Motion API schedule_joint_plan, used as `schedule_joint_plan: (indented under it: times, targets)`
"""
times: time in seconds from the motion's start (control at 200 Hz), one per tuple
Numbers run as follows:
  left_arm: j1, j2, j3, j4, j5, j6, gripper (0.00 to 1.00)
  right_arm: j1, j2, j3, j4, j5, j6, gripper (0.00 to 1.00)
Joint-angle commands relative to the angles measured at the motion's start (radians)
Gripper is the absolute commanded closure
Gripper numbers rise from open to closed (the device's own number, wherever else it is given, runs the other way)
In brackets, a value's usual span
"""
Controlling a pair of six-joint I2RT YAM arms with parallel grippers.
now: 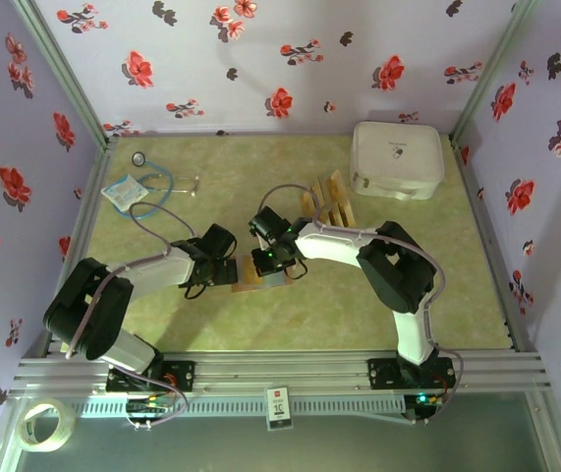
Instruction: Put the credit cards into the card holder
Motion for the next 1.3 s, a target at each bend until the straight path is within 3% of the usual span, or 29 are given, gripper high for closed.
schedule_joint_plan:
  times: [0.0,0.28,0.625,1.295]
  targets:
    - [0.003,0.045,-0.030,0.069,0.006,0.008,0.01,0.014,0.023,0.027,0.021,-0.028,0.025,1.00]
    - [0.009,0.003,-0.020,0.006,-0.029,0.017,0.00,0.013,0.010,0.021,0.076,-0.089,0.067,1.00]
    - [0.058,-0.056,-0.012,-0.063,-0.071,-0.002,0.00,-0.009,-0.063,-0.031,0.066,-0.034,0.058,1.00]
    - [0.056,0.035,0.027,-0.029,-0.020,0.037,0.00,-0.014,-0.018,-0.039,0.066,-0.029,0.051,1.00]
